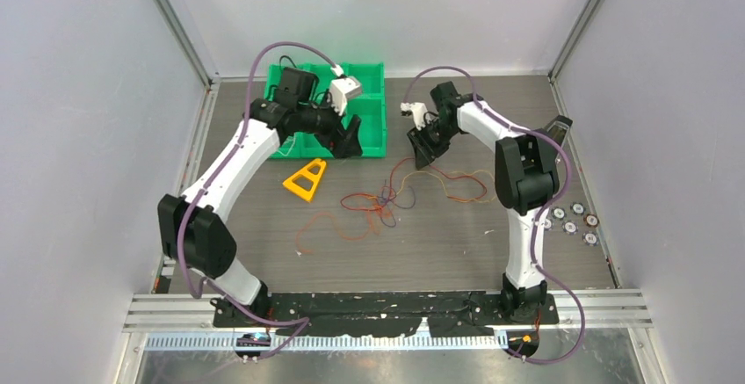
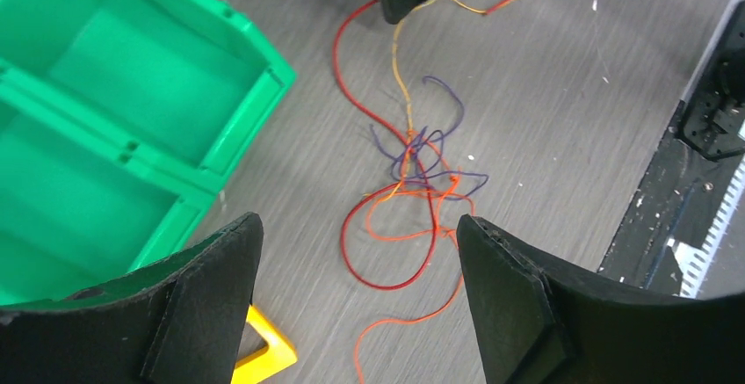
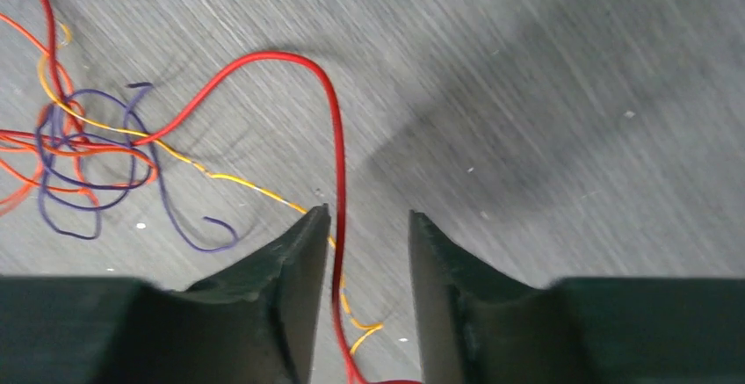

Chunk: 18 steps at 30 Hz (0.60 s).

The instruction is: Untangle the cables

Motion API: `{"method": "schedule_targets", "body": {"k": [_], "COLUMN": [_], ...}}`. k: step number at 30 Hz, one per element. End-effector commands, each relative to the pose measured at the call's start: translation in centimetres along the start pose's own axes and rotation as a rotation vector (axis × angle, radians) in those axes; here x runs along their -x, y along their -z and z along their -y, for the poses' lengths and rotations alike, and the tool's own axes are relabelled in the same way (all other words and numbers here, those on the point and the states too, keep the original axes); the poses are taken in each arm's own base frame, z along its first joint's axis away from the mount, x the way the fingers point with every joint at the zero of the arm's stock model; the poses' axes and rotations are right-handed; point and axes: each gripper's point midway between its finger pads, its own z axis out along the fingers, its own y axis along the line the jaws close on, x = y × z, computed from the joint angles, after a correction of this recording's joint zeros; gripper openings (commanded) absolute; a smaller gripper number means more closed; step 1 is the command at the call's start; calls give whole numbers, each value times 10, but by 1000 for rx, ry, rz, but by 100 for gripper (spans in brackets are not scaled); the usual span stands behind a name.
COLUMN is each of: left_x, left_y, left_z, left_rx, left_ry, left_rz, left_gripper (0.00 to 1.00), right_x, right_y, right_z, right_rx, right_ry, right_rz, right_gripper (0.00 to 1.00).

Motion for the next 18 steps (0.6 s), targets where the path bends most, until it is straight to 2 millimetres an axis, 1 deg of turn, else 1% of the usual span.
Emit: {"method": "schedule_targets", "body": {"k": [1, 2, 3, 4, 5, 6, 7, 8, 9, 10, 11, 12, 13, 14, 15, 16, 18], "left_x": [24, 26, 27, 30, 32, 35, 36, 40, 44, 48, 54, 59, 66, 71, 79, 85, 97], "left_y": [44, 49, 53, 58, 62, 68, 73, 80, 88, 96, 105, 113, 123, 131, 141, 147, 156], "left_z": [-1, -1, 0, 1, 3, 5, 6, 8, 12, 15, 20, 24, 28, 32, 36, 39, 46], "left_rx": [73, 82, 91, 98, 107, 121, 135, 153, 166, 178, 192, 205, 218, 231, 247, 254, 255], "left_ry": [-74, -80, -86, -91, -95, -103, -111, -129, -153, -180, -211, -240, -269, -289, -313, -329, -345], "left_rz": [72, 80, 88, 100, 114, 132, 146, 169, 193, 216, 243, 267, 293, 316, 348, 372, 427], "left_gripper": [83, 83, 83, 83, 84, 87, 89, 92, 97, 99, 99, 100, 100, 100, 99, 100, 100], "right_x": [19, 21, 31, 35, 48, 61, 66, 79, 83, 92, 95, 100, 102, 104, 107, 108, 112], "right_y": [30, 35, 50, 59, 81, 108, 121, 151, 163, 192, 203, 227, 238, 256, 267, 281, 304], "right_z": [-9, -12, -21, -26, -40, -53, -67, -81, -94, -110, -121, -138, -147, -161, -169, -180, -196], "right_rx": [1, 4, 10, 16, 34, 30, 64, 53, 78, 68, 92, 102, 113, 129, 143, 156, 173], "right_ry": [70, 79, 100, 109, 138, 168, 186, 220, 236, 271, 288, 313, 309, 339, 331, 353, 370], "right_rz": [48, 59, 102, 126, 193, 265, 314, 401, 444, 526, 563, 629, 657, 705, 728, 765, 826], "right_gripper": [29, 22, 11, 8, 6, 6, 6, 6, 6, 6, 6, 6, 5, 5, 5, 5, 6]}}
